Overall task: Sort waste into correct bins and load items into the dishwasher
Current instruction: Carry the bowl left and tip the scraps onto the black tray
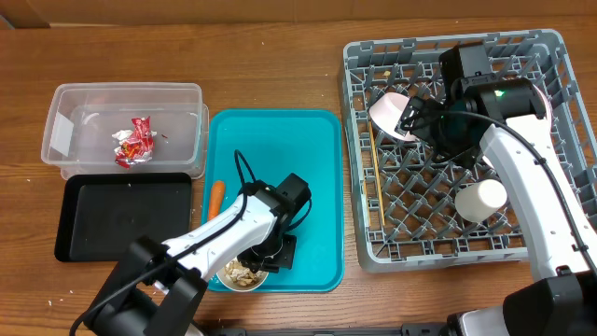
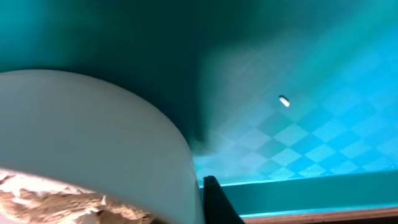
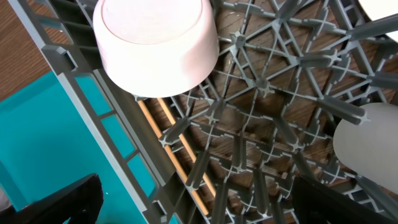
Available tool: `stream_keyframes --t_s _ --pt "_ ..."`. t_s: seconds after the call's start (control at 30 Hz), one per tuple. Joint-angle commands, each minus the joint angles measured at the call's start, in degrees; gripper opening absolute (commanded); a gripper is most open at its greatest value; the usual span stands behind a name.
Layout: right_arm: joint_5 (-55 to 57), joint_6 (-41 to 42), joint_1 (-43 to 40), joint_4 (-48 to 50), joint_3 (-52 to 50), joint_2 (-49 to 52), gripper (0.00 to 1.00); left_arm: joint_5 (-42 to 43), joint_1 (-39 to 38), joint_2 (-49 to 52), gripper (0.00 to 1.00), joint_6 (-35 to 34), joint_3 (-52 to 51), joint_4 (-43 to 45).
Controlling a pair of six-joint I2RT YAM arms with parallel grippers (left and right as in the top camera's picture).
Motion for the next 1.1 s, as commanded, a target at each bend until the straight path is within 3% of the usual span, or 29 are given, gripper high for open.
stream_keyframes --t_s 0.0,0.33,0.53,0.9,1.07 --pt "-0.11 -0.42 0.15 0.00 0.28 -0.09 1.00 0.59 0.98 0.70 0.04 0.09 -1.97 2.80" --pt "-0.11 -0.42 0.15 -0.33 0.28 -0.09 1.00 -3.02 11.87 -0.50 0.04 0.57 10.84 -6.19" --pt "-0.11 -0.42 0.15 -0.37 0.28 -0.09 1.00 2.71 21.81 -5.46 0.04 6.97 19.78 -8.52" --pt "-0.11 -0.42 0.15 -0.28 0.28 -0.09 1.00 29.86 55.67 -9.44 0.04 25.59 19.76 -8.52" --pt "-0.09 -0.42 0.15 -0.24 0.28 -0.09 1.00 44.35 68.13 -9.42 0.04 28.52 14.91 -2.62"
